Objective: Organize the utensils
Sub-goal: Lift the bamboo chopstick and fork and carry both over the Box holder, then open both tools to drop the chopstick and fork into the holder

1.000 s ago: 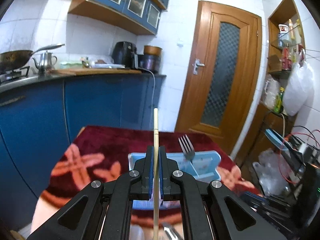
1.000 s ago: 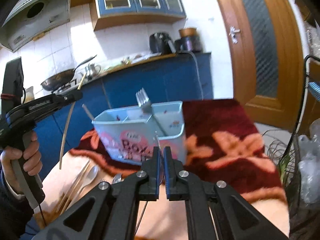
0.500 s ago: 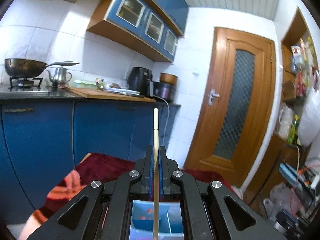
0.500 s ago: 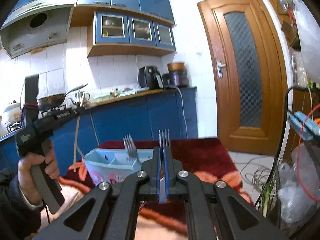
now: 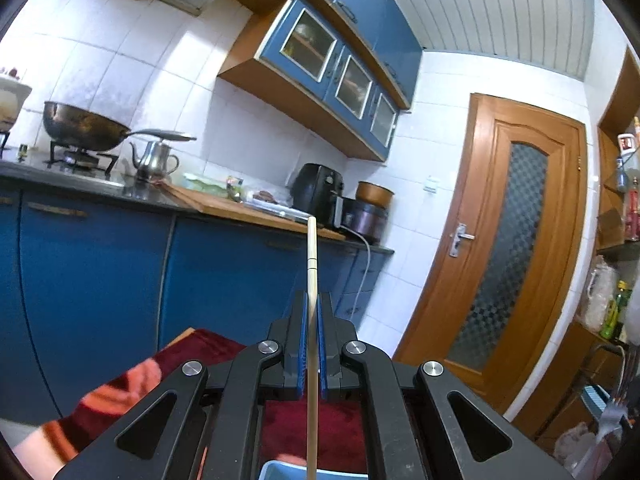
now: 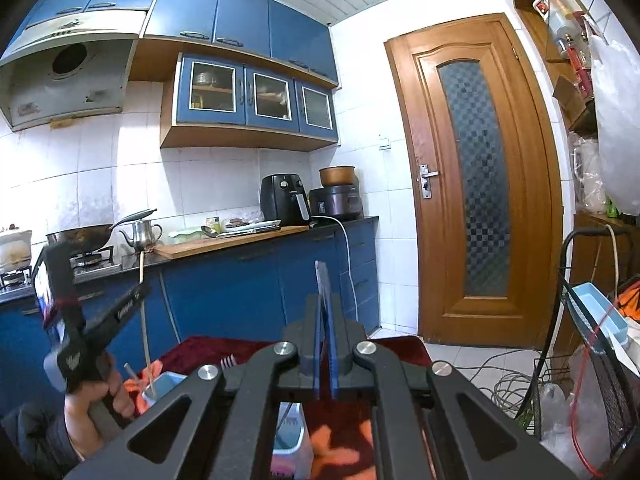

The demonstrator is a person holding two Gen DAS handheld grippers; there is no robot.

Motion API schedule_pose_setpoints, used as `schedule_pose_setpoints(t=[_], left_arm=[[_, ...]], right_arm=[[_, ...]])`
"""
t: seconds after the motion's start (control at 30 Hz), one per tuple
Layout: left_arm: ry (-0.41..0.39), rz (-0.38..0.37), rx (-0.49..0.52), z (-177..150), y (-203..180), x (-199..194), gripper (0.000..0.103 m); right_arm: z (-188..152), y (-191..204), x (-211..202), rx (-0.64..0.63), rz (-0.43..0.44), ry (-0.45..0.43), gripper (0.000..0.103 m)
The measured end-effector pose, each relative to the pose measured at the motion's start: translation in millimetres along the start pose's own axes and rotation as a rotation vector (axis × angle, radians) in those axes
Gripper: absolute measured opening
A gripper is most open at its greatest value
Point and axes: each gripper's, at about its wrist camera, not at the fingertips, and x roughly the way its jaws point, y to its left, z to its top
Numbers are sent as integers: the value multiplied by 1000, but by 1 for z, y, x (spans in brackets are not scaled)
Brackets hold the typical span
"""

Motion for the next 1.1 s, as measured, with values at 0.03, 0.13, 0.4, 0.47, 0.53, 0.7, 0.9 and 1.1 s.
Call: schedule_pose_setpoints(t=[0.03, 0.13, 0.4, 0.47, 0.53, 0.7, 0.9, 1.1], left_arm=[[6, 0, -3, -2, 2, 2, 4], [10, 9, -3, -7, 5, 7, 5], [42, 9, 2, -19, 10, 13, 5], [54, 0, 4, -21, 11, 13, 5], [70, -11, 14, -23, 10, 13, 4], [100, -26, 28, -29, 11, 9, 4], [150, -50, 32, -36, 12, 6, 8], [206, -84, 54, -38, 5, -3, 37]], right_arm=[[1, 1, 4, -3, -2, 1, 5], [2, 9, 18, -38, -20, 1, 5], [-16, 38, 60, -203, -61, 57, 5], [-29, 45, 69, -237, -57, 90, 5], [-38, 47, 74, -235, -41, 117, 5], [-52, 45, 77, -175, 53, 179, 5], [-48, 42, 62, -120, 112, 171, 29], [-43, 40, 47, -73, 131, 156, 29]])
